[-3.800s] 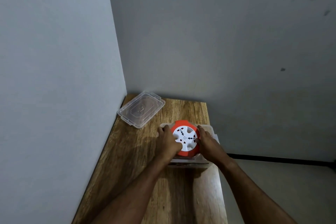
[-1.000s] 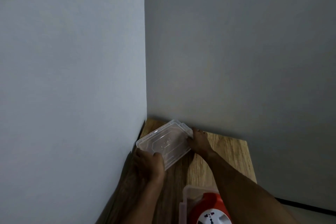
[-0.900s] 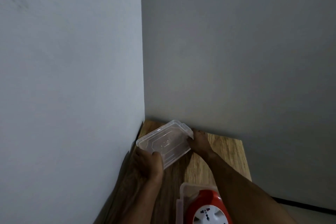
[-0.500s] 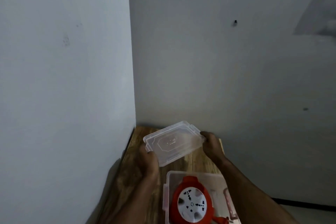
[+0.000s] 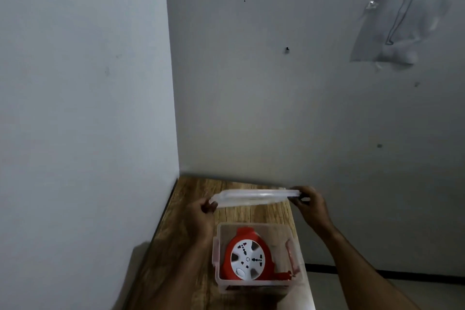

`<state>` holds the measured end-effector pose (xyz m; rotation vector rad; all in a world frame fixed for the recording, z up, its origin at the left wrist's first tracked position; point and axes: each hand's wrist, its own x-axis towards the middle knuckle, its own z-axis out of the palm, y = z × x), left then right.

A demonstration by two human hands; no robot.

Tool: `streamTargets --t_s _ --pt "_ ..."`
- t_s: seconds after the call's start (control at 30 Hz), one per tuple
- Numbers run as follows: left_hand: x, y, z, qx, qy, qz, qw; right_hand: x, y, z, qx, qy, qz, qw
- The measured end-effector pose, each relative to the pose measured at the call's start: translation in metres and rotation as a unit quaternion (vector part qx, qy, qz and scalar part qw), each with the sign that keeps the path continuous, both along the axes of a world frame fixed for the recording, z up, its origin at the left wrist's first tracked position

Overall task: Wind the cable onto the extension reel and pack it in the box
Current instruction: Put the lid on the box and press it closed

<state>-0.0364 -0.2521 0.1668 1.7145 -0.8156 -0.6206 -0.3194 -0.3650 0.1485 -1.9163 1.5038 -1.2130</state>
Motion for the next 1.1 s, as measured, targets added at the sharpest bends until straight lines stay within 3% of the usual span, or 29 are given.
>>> streamTargets --t_s 0.17,0.4,0.83,1.1 --pt "-0.01 0.015 0.003 -0.026 -0.065 -0.003 0.998 -0.003 0.014 0.007 0.015 -0.033 -0.003 0.999" --pt "-0.01 0.028 -0.003 -0.003 -0.082 -0.028 0.996 -0.003 0.026 0.0 0.022 -0.009 -0.047 0.999" --pt "-0.005 0.07 -0.033 0.166 -0.253 -0.087 0.949 0.005 0.061 -0.04 0.115 0.171 -0.008 0.978" --pt "-0.007 0.071 -0.044 0.195 -0.251 -0.119 0.941 0.009 0.065 -0.049 0.131 0.19 -0.023 0.973"
